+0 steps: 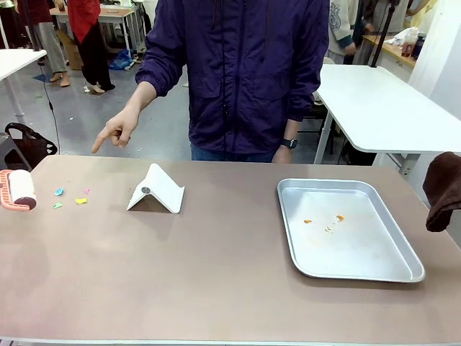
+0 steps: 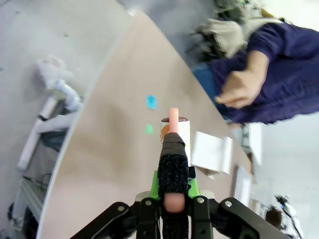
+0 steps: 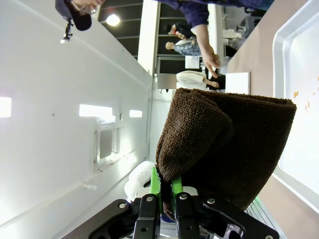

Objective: Clean the surface of the table.
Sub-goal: If a person points to the right, clean the right side of the table with your right hand, and if they point to the left, clean the left side with your left hand.

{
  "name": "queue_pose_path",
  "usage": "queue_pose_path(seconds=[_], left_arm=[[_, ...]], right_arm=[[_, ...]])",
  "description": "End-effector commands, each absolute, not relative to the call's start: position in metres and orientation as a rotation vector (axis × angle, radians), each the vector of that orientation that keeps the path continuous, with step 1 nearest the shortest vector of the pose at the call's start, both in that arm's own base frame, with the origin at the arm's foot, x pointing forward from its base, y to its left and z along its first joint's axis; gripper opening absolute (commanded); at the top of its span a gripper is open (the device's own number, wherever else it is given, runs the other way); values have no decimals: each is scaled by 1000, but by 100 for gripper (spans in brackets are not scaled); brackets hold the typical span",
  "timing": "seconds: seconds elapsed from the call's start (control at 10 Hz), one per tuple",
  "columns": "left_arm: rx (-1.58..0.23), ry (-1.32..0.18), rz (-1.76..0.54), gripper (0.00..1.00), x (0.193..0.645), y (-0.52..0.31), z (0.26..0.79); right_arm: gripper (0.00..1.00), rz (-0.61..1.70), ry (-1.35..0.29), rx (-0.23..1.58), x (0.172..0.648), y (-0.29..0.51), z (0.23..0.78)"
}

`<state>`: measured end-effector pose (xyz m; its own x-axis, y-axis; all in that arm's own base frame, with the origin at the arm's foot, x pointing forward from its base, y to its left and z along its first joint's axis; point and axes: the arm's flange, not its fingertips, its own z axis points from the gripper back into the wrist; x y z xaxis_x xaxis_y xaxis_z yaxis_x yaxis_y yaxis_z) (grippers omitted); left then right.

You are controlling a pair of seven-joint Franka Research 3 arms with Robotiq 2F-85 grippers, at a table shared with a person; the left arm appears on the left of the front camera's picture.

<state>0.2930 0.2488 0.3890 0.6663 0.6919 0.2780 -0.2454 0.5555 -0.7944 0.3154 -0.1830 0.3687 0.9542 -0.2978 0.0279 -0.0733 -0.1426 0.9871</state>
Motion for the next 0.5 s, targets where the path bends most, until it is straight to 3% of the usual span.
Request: queue_pose_path(seconds=[0.0,0.4], left_arm=[[-713,-571,657,22,291,223,375],[-732,-521,713,22,314,233,366]], right_arm=[[0,-196,-287,1704,314,-182,374],[0,-196,-287,1704,314,-182,374]])
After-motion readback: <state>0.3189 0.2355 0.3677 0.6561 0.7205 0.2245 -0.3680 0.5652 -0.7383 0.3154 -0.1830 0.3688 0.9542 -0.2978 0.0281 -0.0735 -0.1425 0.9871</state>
